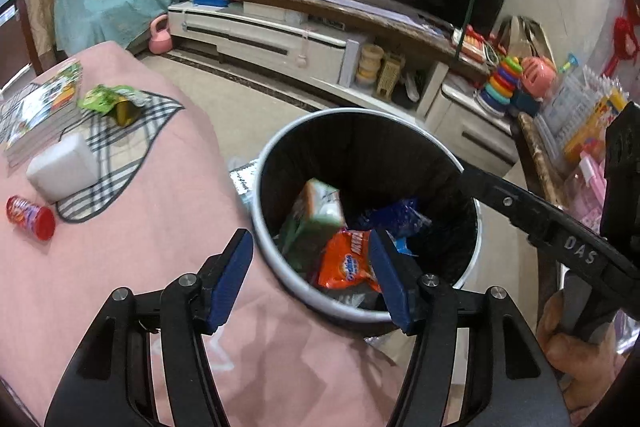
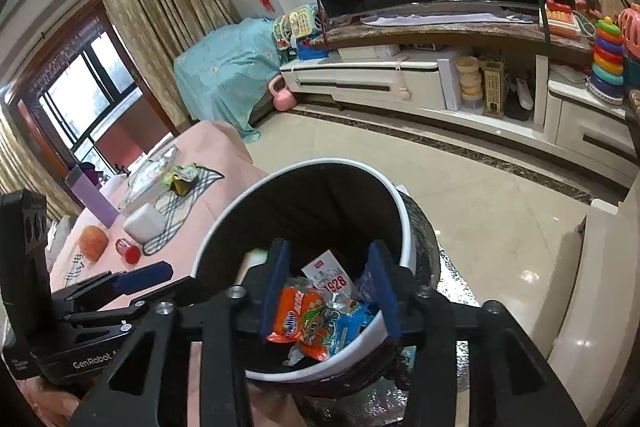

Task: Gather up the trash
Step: 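Open both grippers to drop the carton and snack bag into the bin, then move both tools back over the red candy tube and white sponge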

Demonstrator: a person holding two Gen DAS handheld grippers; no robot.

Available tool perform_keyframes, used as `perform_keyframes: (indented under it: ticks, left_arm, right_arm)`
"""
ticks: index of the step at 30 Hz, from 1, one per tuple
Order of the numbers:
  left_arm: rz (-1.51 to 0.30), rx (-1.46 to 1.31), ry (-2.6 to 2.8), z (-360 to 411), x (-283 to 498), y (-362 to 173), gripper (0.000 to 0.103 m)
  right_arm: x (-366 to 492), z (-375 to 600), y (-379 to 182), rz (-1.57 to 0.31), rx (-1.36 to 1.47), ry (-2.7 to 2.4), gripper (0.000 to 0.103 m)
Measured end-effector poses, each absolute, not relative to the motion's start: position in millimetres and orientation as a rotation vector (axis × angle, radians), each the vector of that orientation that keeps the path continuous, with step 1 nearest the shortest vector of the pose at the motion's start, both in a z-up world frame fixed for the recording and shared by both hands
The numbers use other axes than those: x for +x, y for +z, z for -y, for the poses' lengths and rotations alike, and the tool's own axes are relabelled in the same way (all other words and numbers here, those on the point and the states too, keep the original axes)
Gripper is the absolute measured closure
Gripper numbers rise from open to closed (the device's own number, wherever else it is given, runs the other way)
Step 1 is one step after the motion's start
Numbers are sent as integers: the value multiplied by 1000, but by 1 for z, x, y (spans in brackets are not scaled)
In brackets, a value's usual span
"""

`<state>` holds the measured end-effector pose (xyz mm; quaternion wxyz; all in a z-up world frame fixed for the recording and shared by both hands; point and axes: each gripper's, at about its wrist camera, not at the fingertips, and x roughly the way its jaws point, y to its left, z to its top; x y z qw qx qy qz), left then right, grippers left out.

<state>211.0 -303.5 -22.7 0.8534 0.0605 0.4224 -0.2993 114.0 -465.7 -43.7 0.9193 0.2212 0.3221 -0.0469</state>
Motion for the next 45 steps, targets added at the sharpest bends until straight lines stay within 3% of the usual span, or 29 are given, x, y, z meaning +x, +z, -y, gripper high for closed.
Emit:
perform_keyframes:
  ticks: [1,3,5,12,29,45]
  left_arm:
    - [-886,120,-626,300,211,-22,41]
    - [-879,96,-602,284,209,-21,40]
    - [-876,81,-578,270,208,-23,39]
    - [-895,4,-477,208,204,-35,38]
    - [-955,-138,-288,84,206,-68,35]
    - [-941,-148,-188,90,301,-60,27]
  right_arm:
    - [113,464,-42,-655,457,-93,47]
    - [111,460,-38,-636,458,-81,29]
    - [109,454,-36,-621,464,-65,20]
    - [105,420,-29,-580,467,-9,9]
    - [131,318,-43,-667,370,171,5]
    - [176,294,-48,-703,330,202,5]
